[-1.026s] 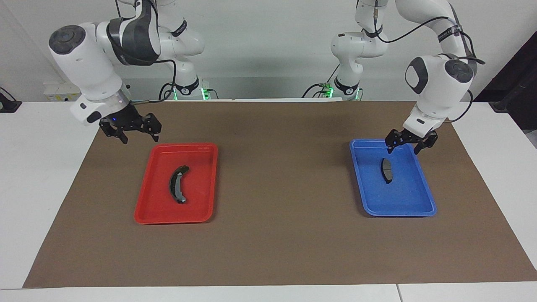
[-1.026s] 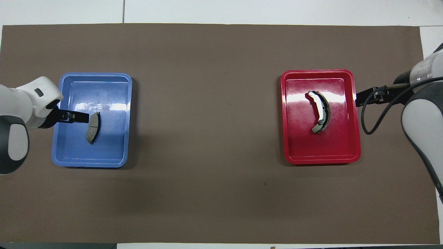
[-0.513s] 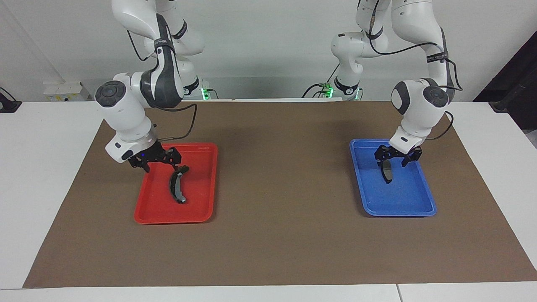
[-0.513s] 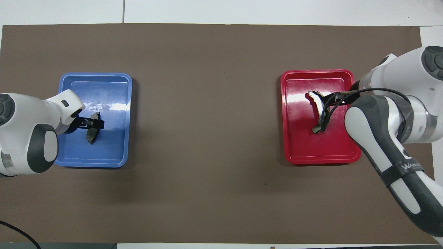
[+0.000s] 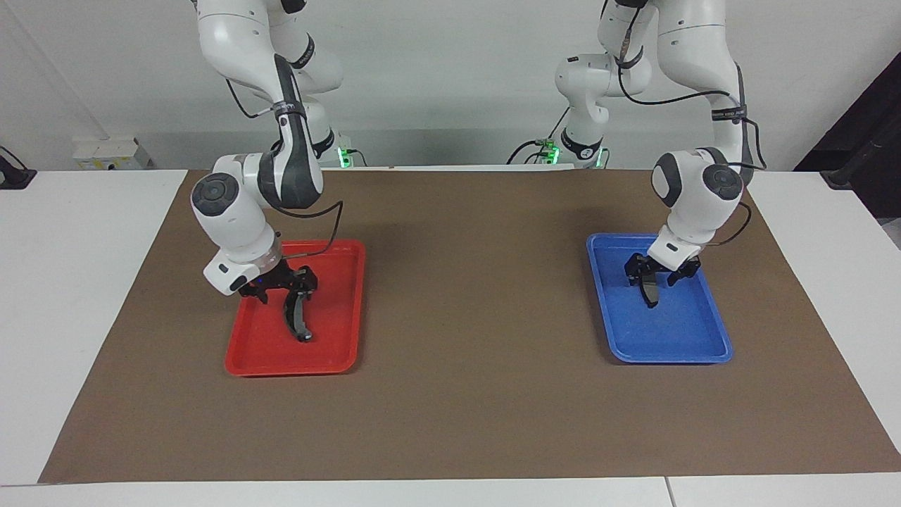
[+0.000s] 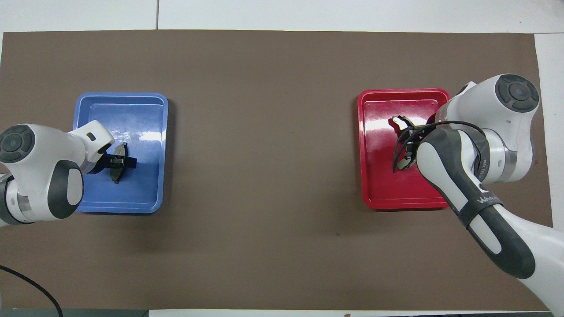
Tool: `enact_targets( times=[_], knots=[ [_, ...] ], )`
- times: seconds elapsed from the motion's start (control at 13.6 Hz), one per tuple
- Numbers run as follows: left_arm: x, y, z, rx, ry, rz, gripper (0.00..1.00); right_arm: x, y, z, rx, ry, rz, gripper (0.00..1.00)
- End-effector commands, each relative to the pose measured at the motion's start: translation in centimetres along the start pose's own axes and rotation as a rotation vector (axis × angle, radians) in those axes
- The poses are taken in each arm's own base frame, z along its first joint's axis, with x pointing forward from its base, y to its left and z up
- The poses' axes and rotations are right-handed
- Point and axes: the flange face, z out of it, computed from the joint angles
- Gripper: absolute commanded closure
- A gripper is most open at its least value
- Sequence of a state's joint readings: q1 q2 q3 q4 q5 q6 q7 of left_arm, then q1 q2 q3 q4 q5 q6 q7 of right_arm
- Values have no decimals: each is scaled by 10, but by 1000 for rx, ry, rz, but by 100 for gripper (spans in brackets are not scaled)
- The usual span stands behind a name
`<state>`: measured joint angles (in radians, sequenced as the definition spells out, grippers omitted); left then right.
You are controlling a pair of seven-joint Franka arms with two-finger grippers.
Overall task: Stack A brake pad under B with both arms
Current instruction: 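Grasp the grey pad with the left gripper while the right gripper grasps the silver pad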
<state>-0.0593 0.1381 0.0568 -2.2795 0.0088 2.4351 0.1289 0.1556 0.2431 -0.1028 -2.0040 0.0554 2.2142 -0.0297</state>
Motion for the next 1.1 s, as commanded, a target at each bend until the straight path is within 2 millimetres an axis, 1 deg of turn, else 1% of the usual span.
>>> enact_targets(
  times=[0.0,0.07,0.15,0.22,0.37,0.44,0.66,0.73,0.88,1.03],
  knots=[
    [-4,-3,5,-7,5,4,24,3,5,14,6,-2,18,12],
    [-4,-2,5,-7,3,5,41,4,6,15,5,6,18,14],
    [-5,-2,6,-8,-3,5,54,4,5,16,5,6,16,17],
    [-5,-2,6,-9,-7,5,70,3,4,18,13,1,22,19],
    [-6,-2,6,-10,-16,5,96,1,3,24,27,-12,26,24],
    [-6,-1,6,-10,-16,7,99,1,1,26,27,-15,23,28],
    [-1,-2,1,-10,-12,5,99,0,-1,30,26,-21,-1,34],
    [5,-3,-8,-8,-3,5,99,0,0,31,26,-22,-8,36],
    [25,-5,-39,-10,-13,9,99,-1,1,33,26,-24,-20,41],
    [45,-2,-82,-16,-34,16,99,-3,1,35,25,-20,-26,44]
  ],
)
